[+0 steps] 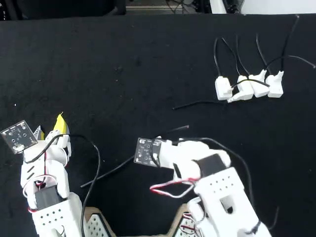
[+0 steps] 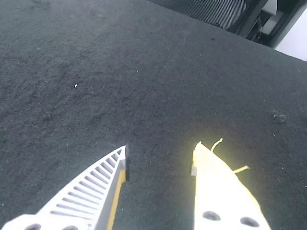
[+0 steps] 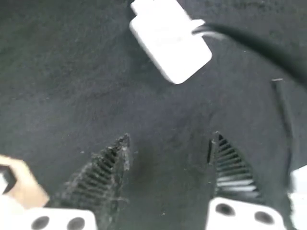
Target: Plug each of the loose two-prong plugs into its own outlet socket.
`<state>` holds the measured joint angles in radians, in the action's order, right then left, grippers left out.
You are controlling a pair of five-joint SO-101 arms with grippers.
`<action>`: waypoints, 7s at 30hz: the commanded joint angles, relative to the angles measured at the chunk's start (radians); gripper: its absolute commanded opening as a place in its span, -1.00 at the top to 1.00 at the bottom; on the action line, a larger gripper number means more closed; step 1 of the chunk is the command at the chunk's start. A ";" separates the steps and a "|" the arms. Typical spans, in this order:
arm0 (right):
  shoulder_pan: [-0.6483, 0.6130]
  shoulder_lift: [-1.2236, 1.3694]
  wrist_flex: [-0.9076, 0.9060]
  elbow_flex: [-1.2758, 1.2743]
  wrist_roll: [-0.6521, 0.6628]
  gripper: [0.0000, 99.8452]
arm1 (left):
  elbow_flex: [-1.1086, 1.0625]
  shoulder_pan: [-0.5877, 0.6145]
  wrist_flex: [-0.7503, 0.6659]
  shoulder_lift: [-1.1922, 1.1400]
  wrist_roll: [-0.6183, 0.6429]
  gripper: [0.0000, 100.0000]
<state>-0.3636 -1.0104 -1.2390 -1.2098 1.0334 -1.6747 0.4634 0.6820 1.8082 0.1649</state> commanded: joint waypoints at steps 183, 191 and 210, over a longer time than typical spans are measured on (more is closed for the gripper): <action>0.327 -0.898 0.049 -0.463 -0.925 0.98 | 0.015 -0.263 0.374 0.015 -0.203 0.94; 0.328 -0.868 -0.017 -0.475 -0.925 0.98 | -0.024 -0.265 0.466 0.012 -0.201 0.94; 0.345 -0.869 -0.060 -0.475 -0.921 0.98 | -0.024 -0.254 0.592 0.015 -0.201 0.94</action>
<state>-0.0460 -1.7990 -1.2881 -1.6886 0.1082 -1.6763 0.2071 1.2681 1.8159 -0.0453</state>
